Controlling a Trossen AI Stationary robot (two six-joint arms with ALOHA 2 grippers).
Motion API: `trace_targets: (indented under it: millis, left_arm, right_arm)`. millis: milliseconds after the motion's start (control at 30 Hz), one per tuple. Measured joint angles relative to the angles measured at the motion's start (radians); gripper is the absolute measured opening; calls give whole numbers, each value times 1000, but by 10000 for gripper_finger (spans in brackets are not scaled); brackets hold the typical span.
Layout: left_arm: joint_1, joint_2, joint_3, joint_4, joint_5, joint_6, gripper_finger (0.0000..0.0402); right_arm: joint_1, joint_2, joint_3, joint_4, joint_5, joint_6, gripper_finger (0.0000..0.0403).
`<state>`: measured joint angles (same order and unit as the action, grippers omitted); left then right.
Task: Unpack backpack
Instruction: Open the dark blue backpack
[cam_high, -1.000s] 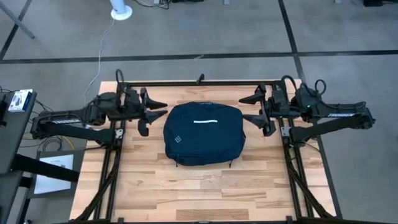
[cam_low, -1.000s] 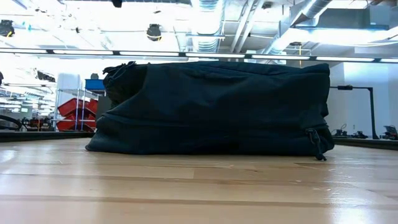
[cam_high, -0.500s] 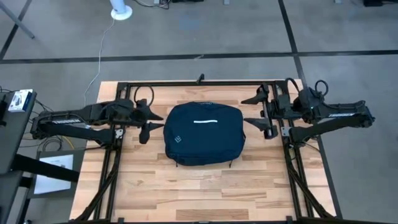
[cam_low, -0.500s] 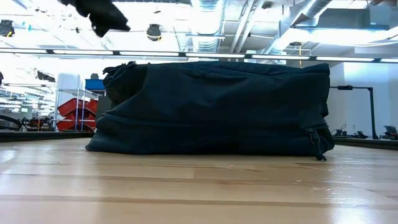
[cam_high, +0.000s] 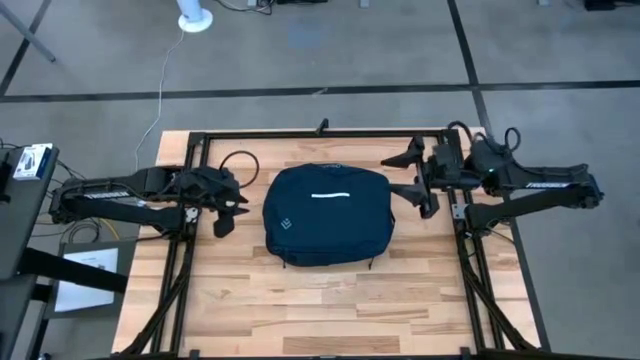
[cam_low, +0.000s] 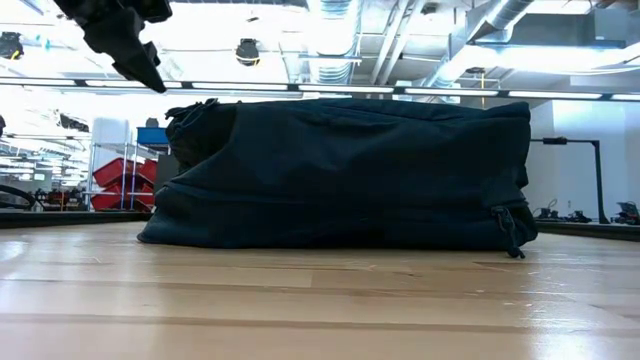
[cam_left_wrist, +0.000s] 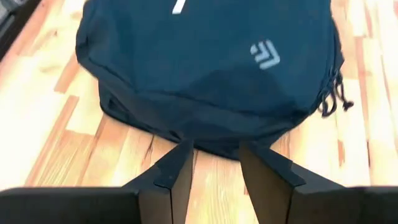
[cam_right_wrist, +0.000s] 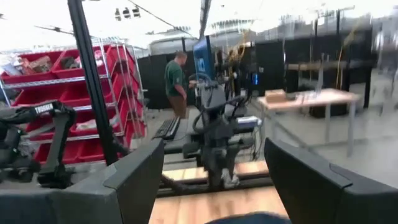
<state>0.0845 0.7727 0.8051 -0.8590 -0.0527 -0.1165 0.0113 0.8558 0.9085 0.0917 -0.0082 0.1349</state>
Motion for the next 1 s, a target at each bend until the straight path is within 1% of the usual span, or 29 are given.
trace_targets:
  millis: [133, 367, 400, 467, 533, 600, 667, 733, 867, 933, 1000]
  left_arm:
    - [0, 0, 0, 0, 0, 0, 119]
    - [0, 0, 0, 0, -2, 16, 119]
    - [0, 0, 0, 5, -17, 94, 119]
    - [3, 0, 0, 38, -69, 352, 119]
    - [7, 0, 0, 53, -95, 580, 119]
    - [7, 0, 0, 54, -99, 733, 119]
    - [6, 0, 0, 55, -98, 810, 119]
    - [6, 0, 0, 55, -98, 831, 119]
    - [6, 0, 0, 70, -96, 810, 119]
    - [6, 0, 0, 96, -91, 736, 119]
    - [6, 0, 0, 134, -87, 586, 119]
  right_arm:
    - [2, 2, 1, -1, 3, 41, 270]
    - [-1, 2, 1, 14, 3, 42, 270]
    - [-1, 2, 1, 13, 3, 41, 270]
    - [-1, 4, 1, 10, 3, 42, 270]
    - [-1, 3, 1, 11, 3, 42, 270]
    - [-1, 3, 1, 13, 3, 42, 270]
    - [1, 3, 1, 11, 3, 41, 270]
    - [1, 3, 1, 12, 3, 42, 270]
    - [1, 3, 1, 13, 3, 42, 270]
    - [1, 3, 1, 13, 3, 41, 270]
    - [1, 3, 1, 13, 3, 42, 270]
